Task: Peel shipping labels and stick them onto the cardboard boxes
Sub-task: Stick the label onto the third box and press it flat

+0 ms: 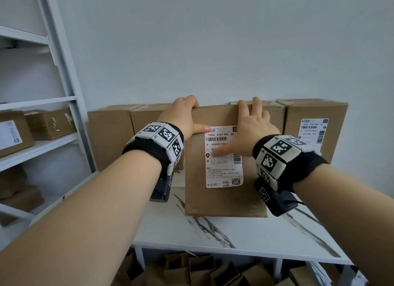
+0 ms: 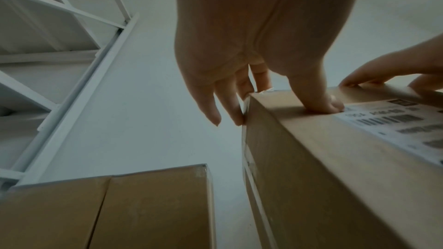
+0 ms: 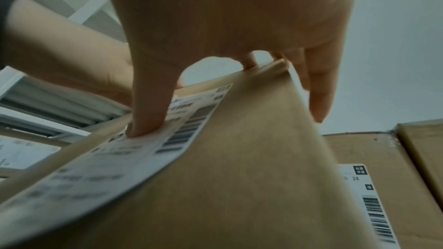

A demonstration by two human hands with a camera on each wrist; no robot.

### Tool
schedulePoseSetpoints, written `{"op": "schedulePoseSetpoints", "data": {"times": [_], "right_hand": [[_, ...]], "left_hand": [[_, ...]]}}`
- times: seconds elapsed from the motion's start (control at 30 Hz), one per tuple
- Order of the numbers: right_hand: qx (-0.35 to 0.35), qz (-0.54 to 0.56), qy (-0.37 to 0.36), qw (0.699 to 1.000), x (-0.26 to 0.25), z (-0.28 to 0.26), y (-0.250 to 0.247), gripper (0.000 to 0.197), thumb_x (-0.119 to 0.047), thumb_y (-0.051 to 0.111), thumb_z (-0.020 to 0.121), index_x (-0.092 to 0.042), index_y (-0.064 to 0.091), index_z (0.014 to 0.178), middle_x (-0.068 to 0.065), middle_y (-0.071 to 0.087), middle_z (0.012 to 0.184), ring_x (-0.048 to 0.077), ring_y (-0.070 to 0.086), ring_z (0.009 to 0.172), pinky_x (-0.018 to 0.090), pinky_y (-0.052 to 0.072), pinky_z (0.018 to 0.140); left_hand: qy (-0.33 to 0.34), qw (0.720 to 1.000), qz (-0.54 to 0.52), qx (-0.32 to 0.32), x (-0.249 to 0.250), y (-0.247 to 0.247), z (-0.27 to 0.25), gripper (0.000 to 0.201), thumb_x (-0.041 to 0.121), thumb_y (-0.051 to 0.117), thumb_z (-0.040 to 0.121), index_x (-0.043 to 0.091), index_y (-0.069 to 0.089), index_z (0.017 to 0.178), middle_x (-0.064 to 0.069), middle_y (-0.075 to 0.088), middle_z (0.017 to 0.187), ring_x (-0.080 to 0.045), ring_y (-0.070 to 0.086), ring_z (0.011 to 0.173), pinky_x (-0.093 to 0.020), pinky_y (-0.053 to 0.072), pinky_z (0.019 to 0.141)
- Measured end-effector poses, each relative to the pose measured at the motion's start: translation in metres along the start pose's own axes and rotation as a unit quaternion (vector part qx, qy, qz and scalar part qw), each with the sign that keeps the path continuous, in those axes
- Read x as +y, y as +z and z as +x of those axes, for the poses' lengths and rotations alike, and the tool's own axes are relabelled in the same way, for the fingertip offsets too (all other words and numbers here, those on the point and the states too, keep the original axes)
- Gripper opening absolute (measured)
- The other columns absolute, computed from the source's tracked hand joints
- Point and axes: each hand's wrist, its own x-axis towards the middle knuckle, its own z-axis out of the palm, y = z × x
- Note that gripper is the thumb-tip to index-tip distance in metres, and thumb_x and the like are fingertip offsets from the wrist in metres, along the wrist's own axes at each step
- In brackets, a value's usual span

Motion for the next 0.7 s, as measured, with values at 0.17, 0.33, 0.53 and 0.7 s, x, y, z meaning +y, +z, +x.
{"op": "schedulePoseSetpoints", "data": {"times": [0.17,0.33,0.53,0.7], "right_hand": [[-0.008,-0.036,0.011,0.999,-0.013,-0.007,0.012,0.156,-0.074,0.076,0.041,-0.016,-0.024,0.145,0.01,-0.025,0.154,0.037,-0.01,0.144,0.05,0.031,0.108],[-0.016,-0.062,-0.004,0.998,-0.016,-0.018,0.023,0.157,-0.079,0.073,0.037,-0.024,-0.029,0.143,0.016,-0.035,0.149,0.047,-0.007,0.14,0.053,0.026,0.109],[-0.02,-0.072,-0.023,0.997,-0.009,-0.028,0.028,0.156,-0.079,0.072,0.037,-0.024,-0.027,0.144,0.016,-0.035,0.149,0.048,-0.003,0.14,0.051,0.023,0.111],[-0.017,-0.072,-0.027,0.997,-0.007,-0.037,0.032,0.155,-0.08,0.071,0.037,-0.024,-0.025,0.145,0.016,-0.033,0.149,0.048,0.002,0.139,0.051,0.025,0.11]], "left_hand": [[0.005,1.0,-0.008,0.013,-0.002,0.002,0.003,0.056,0.047,0.074,0.072,0.018,0.052,0.114,-0.003,0.054,0.119,-0.022,0.054,0.105,-0.03,0.042,0.083],[0.008,1.0,0.0,0.012,-0.002,0.001,0.004,0.056,0.048,0.073,0.072,0.018,0.052,0.114,-0.003,0.056,0.118,-0.022,0.055,0.103,-0.032,0.044,0.083],[0.007,1.0,0.013,0.013,-0.001,0.001,0.005,0.057,0.048,0.073,0.072,0.018,0.052,0.115,-0.005,0.057,0.118,-0.023,0.055,0.104,-0.03,0.042,0.081],[0.008,1.0,0.011,0.014,0.001,0.0,0.004,0.058,0.046,0.074,0.073,0.016,0.052,0.118,-0.006,0.056,0.12,-0.024,0.055,0.107,-0.028,0.038,0.08]]}}
